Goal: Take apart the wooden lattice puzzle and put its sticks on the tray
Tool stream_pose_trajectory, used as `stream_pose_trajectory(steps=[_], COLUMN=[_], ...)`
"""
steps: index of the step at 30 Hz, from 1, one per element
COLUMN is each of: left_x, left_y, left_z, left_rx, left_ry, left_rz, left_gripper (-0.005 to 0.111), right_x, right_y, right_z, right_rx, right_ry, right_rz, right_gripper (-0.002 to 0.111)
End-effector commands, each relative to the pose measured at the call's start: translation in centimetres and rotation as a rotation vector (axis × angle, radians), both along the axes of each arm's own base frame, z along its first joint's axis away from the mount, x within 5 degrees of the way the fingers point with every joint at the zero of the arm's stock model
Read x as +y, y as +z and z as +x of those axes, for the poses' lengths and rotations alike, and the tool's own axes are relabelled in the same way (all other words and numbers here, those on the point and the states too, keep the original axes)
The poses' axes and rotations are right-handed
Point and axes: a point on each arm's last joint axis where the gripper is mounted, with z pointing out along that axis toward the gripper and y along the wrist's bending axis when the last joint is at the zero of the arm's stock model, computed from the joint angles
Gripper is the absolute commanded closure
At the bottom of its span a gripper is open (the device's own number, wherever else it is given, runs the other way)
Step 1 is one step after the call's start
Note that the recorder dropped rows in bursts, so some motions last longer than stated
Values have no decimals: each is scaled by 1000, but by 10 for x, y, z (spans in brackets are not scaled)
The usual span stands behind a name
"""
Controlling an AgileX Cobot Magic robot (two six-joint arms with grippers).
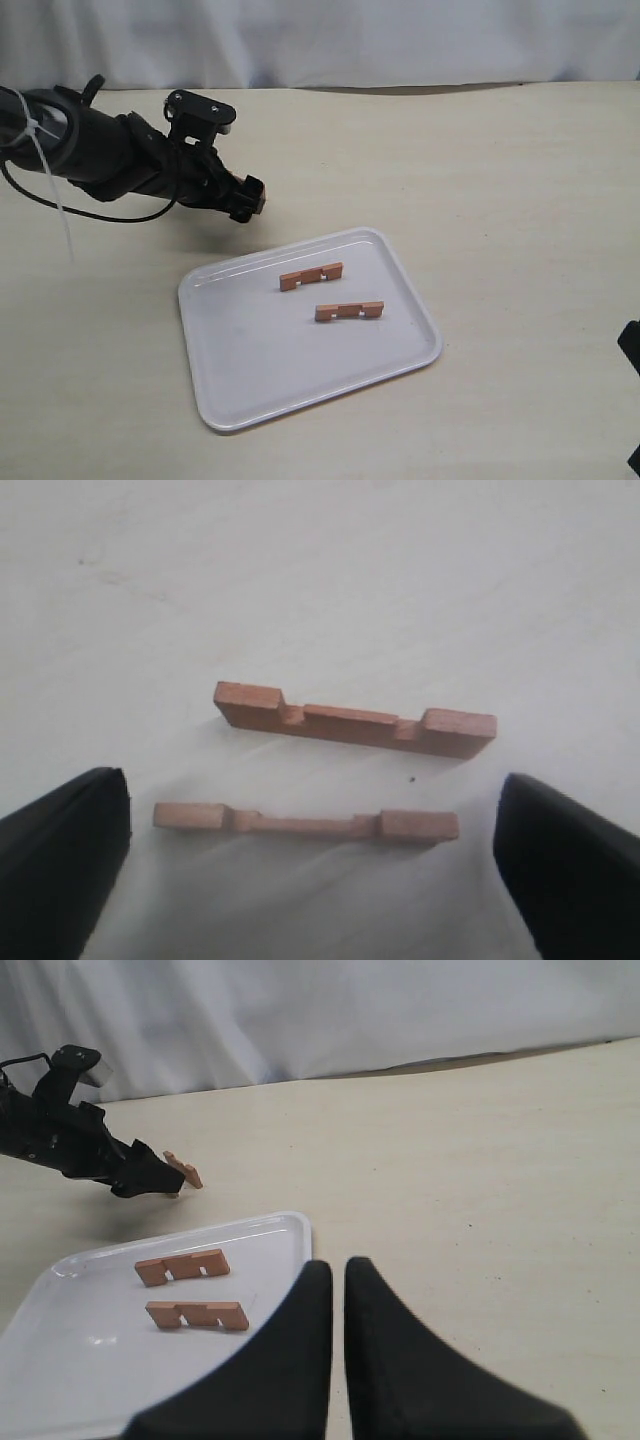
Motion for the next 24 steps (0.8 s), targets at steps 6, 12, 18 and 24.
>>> stream_pose_trajectory(steps=[6,12,18,24], left_x=[-1,-3,-9,-20], left_y=[1,3,43,101], left_z=[1,-2,-11,-47], left_rx=[5,23,24,128], left_ry=[49,-6,-101,-383], left_rz=[-35,-27,-83,-180], left_gripper=[76,107,107,107], right_x=[0,0,0,0], right_y=[-1,-1,-1,-1], right_z=[0,0,0,0], right_rx=[2,2,2,2], right_ry=[1,1,1,1], right_rz=[-14,-14,-14,-14], right_gripper=[104,104,104,104])
